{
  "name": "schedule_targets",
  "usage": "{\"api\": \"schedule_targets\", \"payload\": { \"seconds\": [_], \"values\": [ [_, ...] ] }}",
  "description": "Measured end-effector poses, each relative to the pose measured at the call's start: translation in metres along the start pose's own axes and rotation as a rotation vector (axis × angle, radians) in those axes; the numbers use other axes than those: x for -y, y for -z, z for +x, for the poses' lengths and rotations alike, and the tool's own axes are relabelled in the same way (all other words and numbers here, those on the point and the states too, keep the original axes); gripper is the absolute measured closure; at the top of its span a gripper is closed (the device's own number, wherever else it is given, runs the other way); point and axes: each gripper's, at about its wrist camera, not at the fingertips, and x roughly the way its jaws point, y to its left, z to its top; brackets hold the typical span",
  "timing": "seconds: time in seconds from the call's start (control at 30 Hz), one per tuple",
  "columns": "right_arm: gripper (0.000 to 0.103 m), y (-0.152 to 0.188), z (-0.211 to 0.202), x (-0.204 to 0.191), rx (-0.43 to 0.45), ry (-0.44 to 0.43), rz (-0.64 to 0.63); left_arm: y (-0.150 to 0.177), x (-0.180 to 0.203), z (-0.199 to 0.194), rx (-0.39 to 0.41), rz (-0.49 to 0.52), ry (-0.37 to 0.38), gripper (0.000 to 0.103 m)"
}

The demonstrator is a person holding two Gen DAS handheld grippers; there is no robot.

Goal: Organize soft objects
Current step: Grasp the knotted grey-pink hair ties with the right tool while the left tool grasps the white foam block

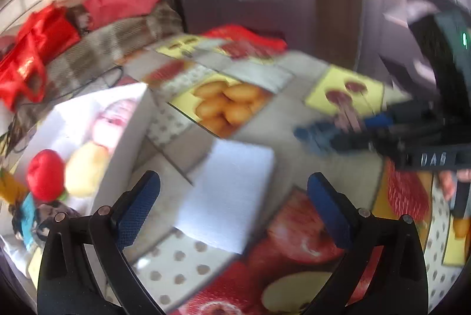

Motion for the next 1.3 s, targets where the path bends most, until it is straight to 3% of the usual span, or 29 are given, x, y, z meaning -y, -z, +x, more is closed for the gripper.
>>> {"api": "schedule_targets", "payload": {
  "seconds": [0.13, 0.27, 0.4, 0.53, 0.93, 1.3],
  "values": [
    [0.077, 0.000, 0.001, -0.003, -0.003, 0.003, -0.014, -0.002, 0.001, 0.026, -0.126, 0.010, 0.045, 0.002],
    [0.077, 0.000, 0.000, -0.001, -0.002, 0.002, -0.016, 0.000, 0.001, 0.038, -0.189, 0.008, 0.073, 0.004],
    [0.077, 0.000, -0.002, -0.004, 0.017, 0.009, -0.036, 0.000, -0.006, 0.037, -0.167, -0.039, 0.093, 0.044],
    [0.077, 0.001, -0.008, -0.010, 0.048, 0.037, -0.074, 0.000, -0.004, 0.030, -0.144, -0.030, 0.081, 0.046],
    [0.077, 0.004, -0.031, -0.010, 0.180, 0.084, -0.055, 0.005, -0.005, -0.033, 0.169, -0.032, -0.127, 0.046],
    [0.077, 0.008, -0.049, -0.022, 0.309, 0.157, -0.068, 0.017, -0.027, -0.062, 0.323, -0.150, -0.202, 0.046]
  ]
}}
